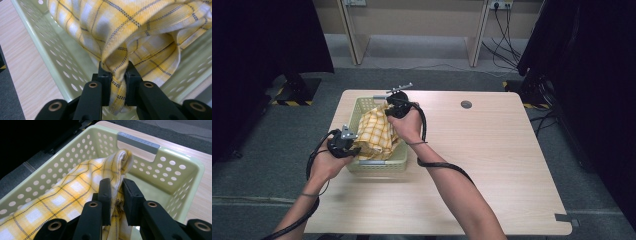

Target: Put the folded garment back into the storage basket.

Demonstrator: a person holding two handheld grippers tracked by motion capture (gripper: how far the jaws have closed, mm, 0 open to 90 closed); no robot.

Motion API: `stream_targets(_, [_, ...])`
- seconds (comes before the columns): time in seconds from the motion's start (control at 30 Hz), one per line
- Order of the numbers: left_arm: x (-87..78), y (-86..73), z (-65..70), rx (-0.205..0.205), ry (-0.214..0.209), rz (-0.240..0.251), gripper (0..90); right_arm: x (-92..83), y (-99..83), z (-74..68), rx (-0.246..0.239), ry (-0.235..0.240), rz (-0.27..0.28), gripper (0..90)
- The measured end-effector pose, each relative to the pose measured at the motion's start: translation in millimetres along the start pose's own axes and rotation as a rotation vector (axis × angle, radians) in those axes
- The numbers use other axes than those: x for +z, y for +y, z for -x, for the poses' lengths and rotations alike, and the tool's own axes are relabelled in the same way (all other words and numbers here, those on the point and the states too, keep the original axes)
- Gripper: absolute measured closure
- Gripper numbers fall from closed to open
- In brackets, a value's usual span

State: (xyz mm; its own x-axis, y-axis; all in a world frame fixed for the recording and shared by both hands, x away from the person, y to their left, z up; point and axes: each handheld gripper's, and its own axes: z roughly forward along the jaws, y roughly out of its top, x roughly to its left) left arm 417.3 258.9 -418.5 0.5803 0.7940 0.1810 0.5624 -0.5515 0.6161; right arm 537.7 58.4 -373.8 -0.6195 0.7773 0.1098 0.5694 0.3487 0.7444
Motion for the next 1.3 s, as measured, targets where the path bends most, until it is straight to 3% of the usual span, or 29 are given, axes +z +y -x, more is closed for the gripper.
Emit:
stream_targets(0.63, [4.3,4.3,0.2,0.016,-0.030,-0.096,75.8,10.4,-6.1,0.3,0.007,0.001,-0.049,78.3])
stream_targets(1.3, [4.6,2.8,-0.3,0.013,-0.033,-0.114,68.9,18.0,-9.4,0.9,0.010,-0.017,-0.093,78.2])
